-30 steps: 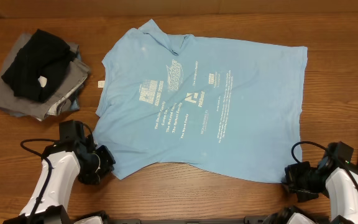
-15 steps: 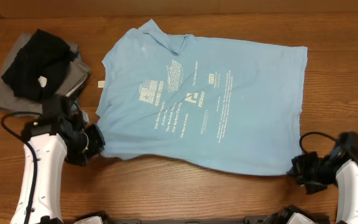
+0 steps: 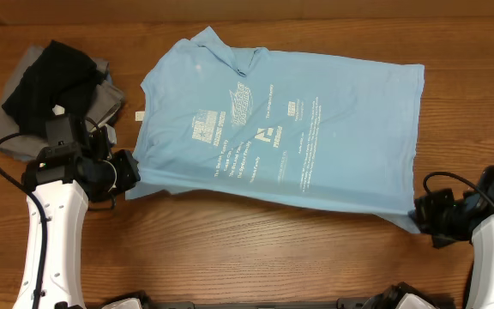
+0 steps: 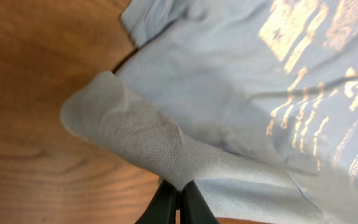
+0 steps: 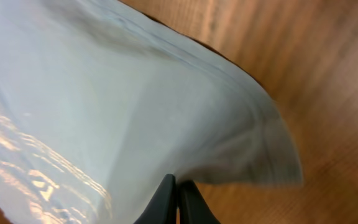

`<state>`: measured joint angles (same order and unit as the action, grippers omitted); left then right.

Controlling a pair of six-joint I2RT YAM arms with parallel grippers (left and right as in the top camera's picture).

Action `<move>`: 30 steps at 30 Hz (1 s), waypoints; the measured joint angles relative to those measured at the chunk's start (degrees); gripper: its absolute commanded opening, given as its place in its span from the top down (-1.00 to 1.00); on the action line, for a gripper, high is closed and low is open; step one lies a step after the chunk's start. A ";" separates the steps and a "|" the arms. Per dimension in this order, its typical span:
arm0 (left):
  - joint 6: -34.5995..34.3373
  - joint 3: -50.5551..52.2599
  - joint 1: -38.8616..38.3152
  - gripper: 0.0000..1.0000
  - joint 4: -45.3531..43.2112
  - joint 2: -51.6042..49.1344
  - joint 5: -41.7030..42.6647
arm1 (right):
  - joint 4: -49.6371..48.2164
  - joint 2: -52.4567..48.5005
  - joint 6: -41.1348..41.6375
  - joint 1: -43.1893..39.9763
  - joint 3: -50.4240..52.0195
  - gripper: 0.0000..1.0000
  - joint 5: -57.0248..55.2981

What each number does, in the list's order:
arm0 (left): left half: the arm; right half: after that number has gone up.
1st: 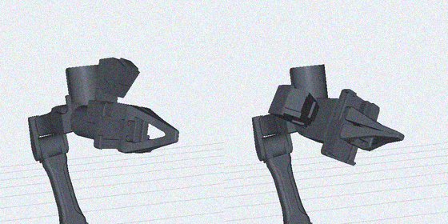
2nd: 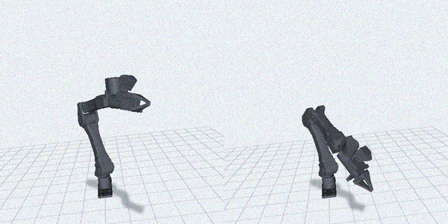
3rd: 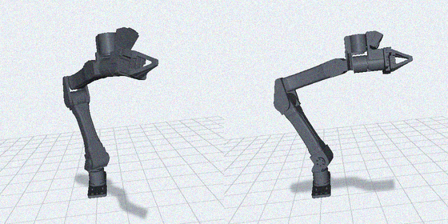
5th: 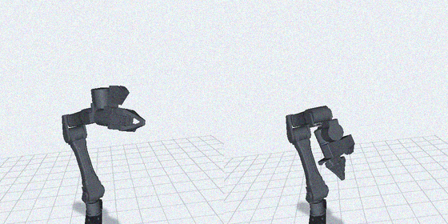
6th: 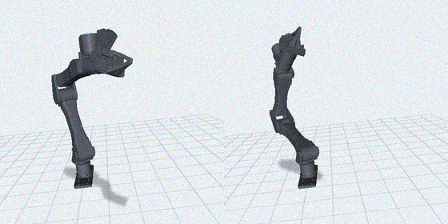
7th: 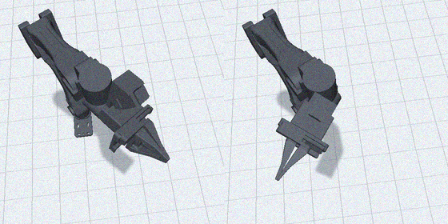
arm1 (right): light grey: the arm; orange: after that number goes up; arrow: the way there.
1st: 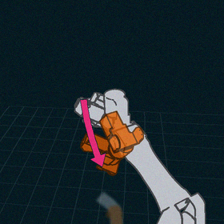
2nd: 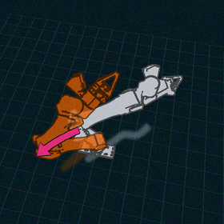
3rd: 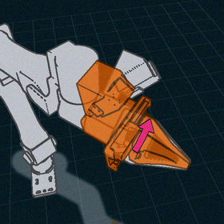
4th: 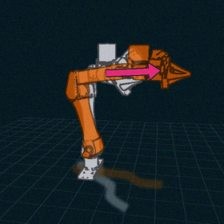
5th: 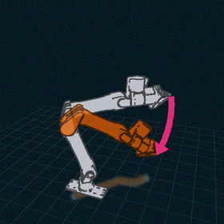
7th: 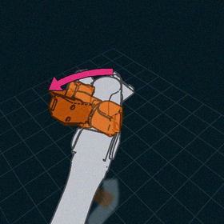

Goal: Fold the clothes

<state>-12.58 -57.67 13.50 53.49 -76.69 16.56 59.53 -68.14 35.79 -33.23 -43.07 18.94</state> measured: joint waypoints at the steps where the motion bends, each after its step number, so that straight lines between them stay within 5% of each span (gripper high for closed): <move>1: 0.46 0.00 0.00 0.92 -0.85 0.00 0.37 | -1.14 0.00 0.00 0.02 0.00 0.92 0.37; 30: 8.59 -0.04 -10.43 0.92 -20.15 -5.68 -6.64 | -28.04 -9.27 0.37 7.85 0.00 0.92 1.29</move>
<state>-3.99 -57.71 3.07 33.34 -82.37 9.91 31.48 -77.41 36.16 -25.39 -43.07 20.23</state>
